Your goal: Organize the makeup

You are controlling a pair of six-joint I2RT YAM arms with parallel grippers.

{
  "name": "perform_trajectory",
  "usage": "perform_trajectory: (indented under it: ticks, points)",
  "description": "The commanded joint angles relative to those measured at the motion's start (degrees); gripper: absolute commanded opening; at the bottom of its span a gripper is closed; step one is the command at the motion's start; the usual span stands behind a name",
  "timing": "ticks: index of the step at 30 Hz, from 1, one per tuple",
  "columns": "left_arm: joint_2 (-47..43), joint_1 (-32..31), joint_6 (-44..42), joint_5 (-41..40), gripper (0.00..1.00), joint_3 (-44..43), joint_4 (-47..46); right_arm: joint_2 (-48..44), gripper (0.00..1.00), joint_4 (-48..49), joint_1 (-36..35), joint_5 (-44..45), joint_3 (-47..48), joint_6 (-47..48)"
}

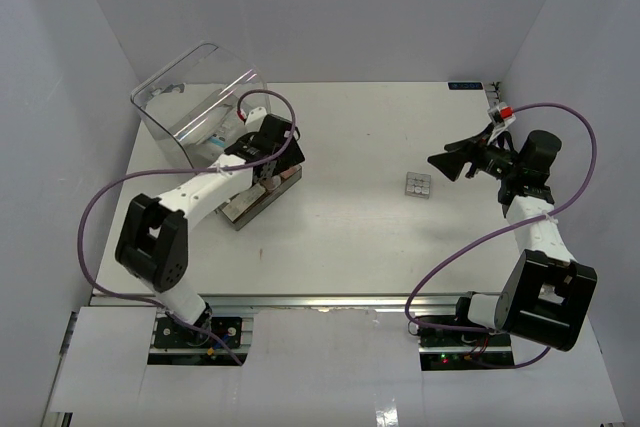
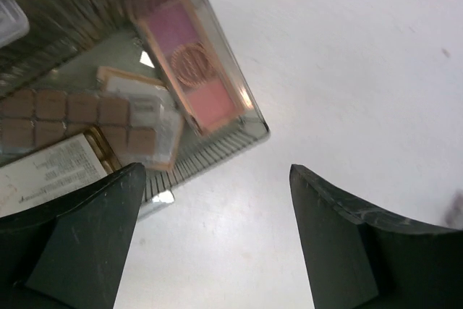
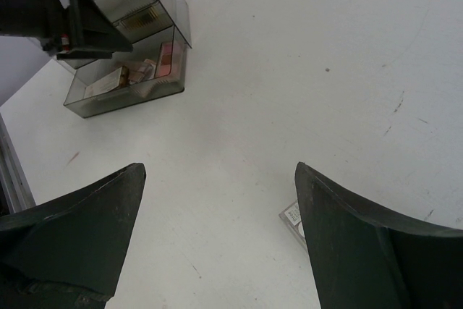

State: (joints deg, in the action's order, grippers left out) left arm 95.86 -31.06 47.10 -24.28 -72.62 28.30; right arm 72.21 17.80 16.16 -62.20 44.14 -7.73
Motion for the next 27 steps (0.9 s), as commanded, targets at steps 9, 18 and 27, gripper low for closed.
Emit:
perform_trajectory:
  ticks: [9,18,27]
  points:
    - [-36.0,0.7,-32.9,34.5,0.98,19.6,-12.4,8.4,0.90,-30.9,-12.2,28.3,12.9,21.4]
    - [-54.0,1.0,-38.0,26.0,0.98,32.9,-11.9,17.1,0.90,-33.2,-26.4,67.6,13.6,3.8]
    - [-64.9,1.0,-37.7,20.0,0.98,38.4,-15.7,22.4,0.90,-31.7,-29.3,74.1,14.1,-0.8]
